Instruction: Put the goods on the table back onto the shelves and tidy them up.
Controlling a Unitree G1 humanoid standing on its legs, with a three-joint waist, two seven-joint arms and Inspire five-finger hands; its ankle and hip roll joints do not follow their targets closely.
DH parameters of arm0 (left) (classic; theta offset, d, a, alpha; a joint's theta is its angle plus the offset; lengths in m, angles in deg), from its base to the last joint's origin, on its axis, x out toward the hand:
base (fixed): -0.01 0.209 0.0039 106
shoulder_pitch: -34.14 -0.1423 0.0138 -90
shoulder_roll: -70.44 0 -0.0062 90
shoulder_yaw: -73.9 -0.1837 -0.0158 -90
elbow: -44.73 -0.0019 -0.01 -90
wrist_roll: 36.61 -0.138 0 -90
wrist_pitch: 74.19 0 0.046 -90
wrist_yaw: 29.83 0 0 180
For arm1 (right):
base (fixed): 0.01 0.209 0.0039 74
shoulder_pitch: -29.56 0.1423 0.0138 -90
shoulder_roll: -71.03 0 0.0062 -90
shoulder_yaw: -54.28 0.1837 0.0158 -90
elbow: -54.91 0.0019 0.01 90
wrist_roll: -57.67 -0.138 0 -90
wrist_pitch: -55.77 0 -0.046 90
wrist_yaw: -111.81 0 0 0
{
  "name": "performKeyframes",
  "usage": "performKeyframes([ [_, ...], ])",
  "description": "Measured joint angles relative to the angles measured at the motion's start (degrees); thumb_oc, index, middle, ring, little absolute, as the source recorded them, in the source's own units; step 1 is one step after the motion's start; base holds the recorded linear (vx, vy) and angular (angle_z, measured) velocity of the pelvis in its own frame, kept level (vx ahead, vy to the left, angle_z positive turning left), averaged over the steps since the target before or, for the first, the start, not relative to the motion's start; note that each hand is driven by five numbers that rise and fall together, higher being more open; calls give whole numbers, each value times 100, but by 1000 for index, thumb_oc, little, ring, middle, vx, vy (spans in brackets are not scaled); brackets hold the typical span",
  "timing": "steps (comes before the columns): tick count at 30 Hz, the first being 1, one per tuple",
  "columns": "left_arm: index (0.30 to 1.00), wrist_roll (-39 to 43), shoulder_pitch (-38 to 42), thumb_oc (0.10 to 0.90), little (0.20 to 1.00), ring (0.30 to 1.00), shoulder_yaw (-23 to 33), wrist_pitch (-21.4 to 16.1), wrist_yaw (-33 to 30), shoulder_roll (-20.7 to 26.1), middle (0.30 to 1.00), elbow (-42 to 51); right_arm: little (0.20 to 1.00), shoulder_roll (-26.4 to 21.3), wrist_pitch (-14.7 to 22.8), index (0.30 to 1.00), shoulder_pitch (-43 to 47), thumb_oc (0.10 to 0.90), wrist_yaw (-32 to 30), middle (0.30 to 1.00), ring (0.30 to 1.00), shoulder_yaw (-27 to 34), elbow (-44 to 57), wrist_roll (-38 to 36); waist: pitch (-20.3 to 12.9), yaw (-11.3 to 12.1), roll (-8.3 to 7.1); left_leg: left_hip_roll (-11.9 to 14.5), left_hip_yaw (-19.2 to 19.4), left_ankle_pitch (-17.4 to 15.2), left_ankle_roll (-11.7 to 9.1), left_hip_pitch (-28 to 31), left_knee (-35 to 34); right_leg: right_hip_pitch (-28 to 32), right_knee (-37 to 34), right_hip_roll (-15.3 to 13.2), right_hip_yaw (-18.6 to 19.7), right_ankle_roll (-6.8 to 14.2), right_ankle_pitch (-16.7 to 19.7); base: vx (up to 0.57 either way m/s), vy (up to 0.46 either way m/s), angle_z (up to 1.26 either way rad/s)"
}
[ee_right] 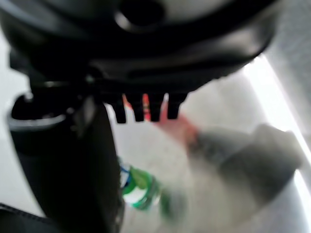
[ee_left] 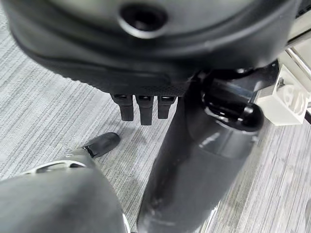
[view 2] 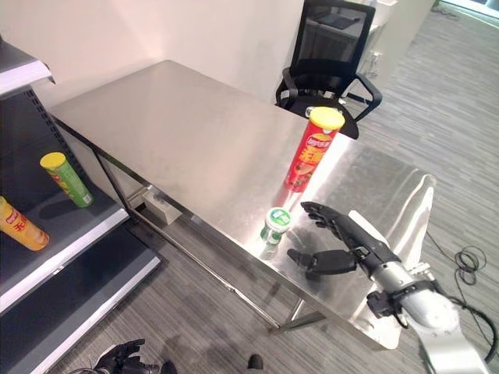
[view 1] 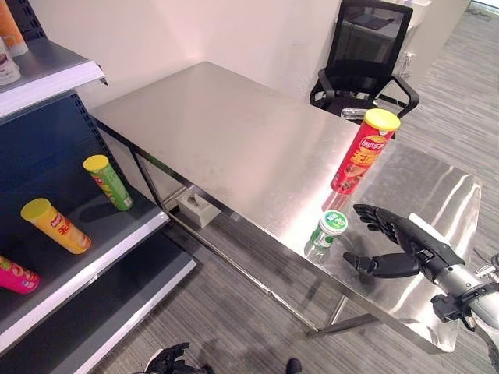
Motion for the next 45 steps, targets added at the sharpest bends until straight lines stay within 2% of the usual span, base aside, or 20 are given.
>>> performKeyframes([
  [5,900,1,-51,800,900,900,-4,2,-1,0,900,27,900,49,0,900,52,800,-8,900,900,-63,-21,29,11,59,20,0,-44,6,7,-11,1,20,-3,-25,-31,4,-10,20,-28,2],
  [8,900,2,-40,800,900,900,-30,-5,1,-36,900,200,900,285,15,900,474,800,-71,900,900,-608,-311,174,35,60,42,4,-145,32,4,-31,-2,61,-5,10,-131,0,-21,3,-6,18],
  [11,900,3,-20,800,900,900,-41,-6,-17,-49,900,199,900,278,27,900,539,800,-104,900,900,-587,-257,223,65,169,93,-7,-199,50,1,-51,4,71,-1,3,-172,1,-21,3,-2,10],
  [17,900,7,-85,800,900,900,-28,-2,-27,-52,900,197,900,524,27,900,647,800,-162,900,900,-654,-290,241,91,164,53,-10,-236,54,5,-66,-8,77,-2,4,-190,4,-25,3,-5,1],
  [26,900,52,-77,800,900,900,8,-3,-40,-49,900,198,900,524,33,900,805,800,-319,900,900,-695,-413,463,102,187,51,-19,-468,131,9,-200,-1,97,-2,5,-453,0,-34,15,-17,14],
  [27,900,52,-77,800,900,900,8,-3,-40,-49,900,198,719,523,33,719,805,679,-325,719,719,-695,-413,470,102,191,51,-18,-474,134,8,-204,0,97,-1,6,-462,-1,-34,23,-41,5],
  [28,900,54,-84,800,900,900,9,-3,-40,-49,900,198,300,523,33,300,806,400,-326,300,300,-696,-415,472,103,206,53,-15,-480,135,8,-209,-4,101,-2,6,-465,-1,-36,30,-47,9],
  [45,900,59,-79,800,900,900,23,-2,-41,-48,900,203,300,522,25,300,824,400,-384,300,300,-683,-447,609,108,214,62,-15,-576,162,1,-260,3,102,-37,21,-507,-11,-49,1,-3,2],
])
